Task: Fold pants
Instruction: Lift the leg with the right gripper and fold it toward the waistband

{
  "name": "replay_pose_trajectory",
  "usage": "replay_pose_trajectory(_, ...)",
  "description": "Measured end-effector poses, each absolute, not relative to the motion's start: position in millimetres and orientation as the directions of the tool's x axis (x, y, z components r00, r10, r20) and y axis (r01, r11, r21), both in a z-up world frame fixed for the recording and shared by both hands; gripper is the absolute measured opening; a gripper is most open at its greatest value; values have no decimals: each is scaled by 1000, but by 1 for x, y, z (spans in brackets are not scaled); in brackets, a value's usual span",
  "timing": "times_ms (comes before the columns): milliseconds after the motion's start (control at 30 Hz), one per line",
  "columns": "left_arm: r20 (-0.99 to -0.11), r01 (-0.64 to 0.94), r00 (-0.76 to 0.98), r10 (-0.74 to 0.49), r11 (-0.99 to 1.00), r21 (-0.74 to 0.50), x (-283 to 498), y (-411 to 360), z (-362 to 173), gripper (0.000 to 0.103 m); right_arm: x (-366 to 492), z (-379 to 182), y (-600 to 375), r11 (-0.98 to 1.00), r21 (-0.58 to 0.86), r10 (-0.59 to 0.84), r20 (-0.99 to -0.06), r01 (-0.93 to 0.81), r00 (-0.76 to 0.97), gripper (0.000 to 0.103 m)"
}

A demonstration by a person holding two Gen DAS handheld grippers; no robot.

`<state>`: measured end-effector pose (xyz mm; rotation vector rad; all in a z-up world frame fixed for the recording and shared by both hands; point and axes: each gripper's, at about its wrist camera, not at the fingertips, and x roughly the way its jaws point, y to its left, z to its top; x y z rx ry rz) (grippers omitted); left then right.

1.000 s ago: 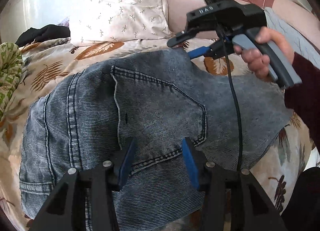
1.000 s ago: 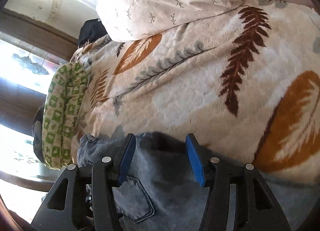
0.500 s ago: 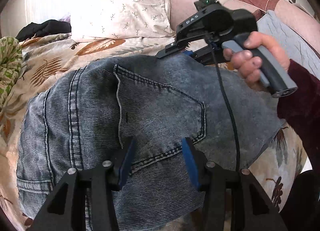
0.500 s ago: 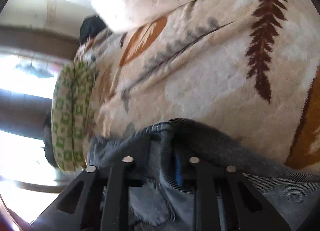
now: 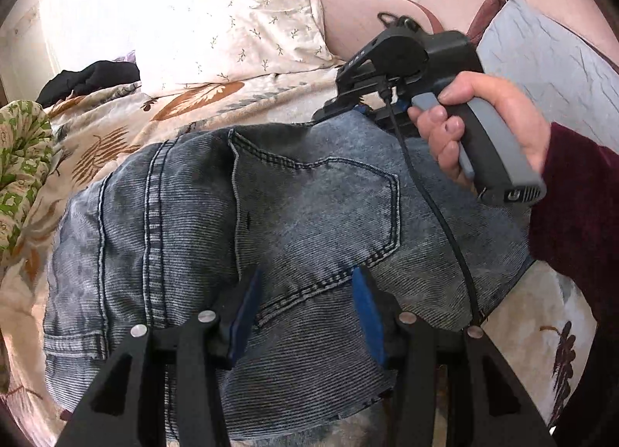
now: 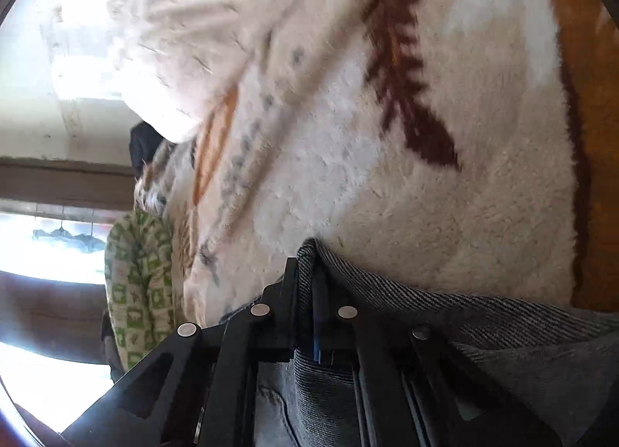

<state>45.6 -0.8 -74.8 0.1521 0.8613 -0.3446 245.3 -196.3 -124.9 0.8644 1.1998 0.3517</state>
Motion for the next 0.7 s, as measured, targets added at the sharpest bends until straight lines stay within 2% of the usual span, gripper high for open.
replay_pose_trajectory(33,-761,356,605,-234,934,-4,44,-1,-74,51,242,-120,-196,667,723,629,-676,179,384,10)
replay_pose_trajectory(100,-759,351,606,-237,936,-12,44,1,-72,51,236,-102,-204,693,702,580,-679,167,450,16)
replay_pose_trajectory(267,-691,299,672,-267,951,-77,45,21,-46,51,225,-52,-202,788,613,518,-710,56,477,16)
replay_pose_trajectory(400,-617,210,765,-187,977,-37,50,44,-27,53,211,-33,-180,812,582,539,-721,-43,436,16)
replay_pose_trajectory(533,-698,115,705,-129,991,-66,74,65,-45,53,203,-50,-155,833,551,525,-760,-51,384,16)
replay_pose_trajectory(600,-744,90,662,-91,995,-41,83,67,-59,53,206,-69,-146,853,522,489,-795,-6,359,16)
replay_pose_trajectory(700,-769,99,637,-59,995,5,90,65,-73,53,213,-90,-150,872,487,437,-822,53,365,12)
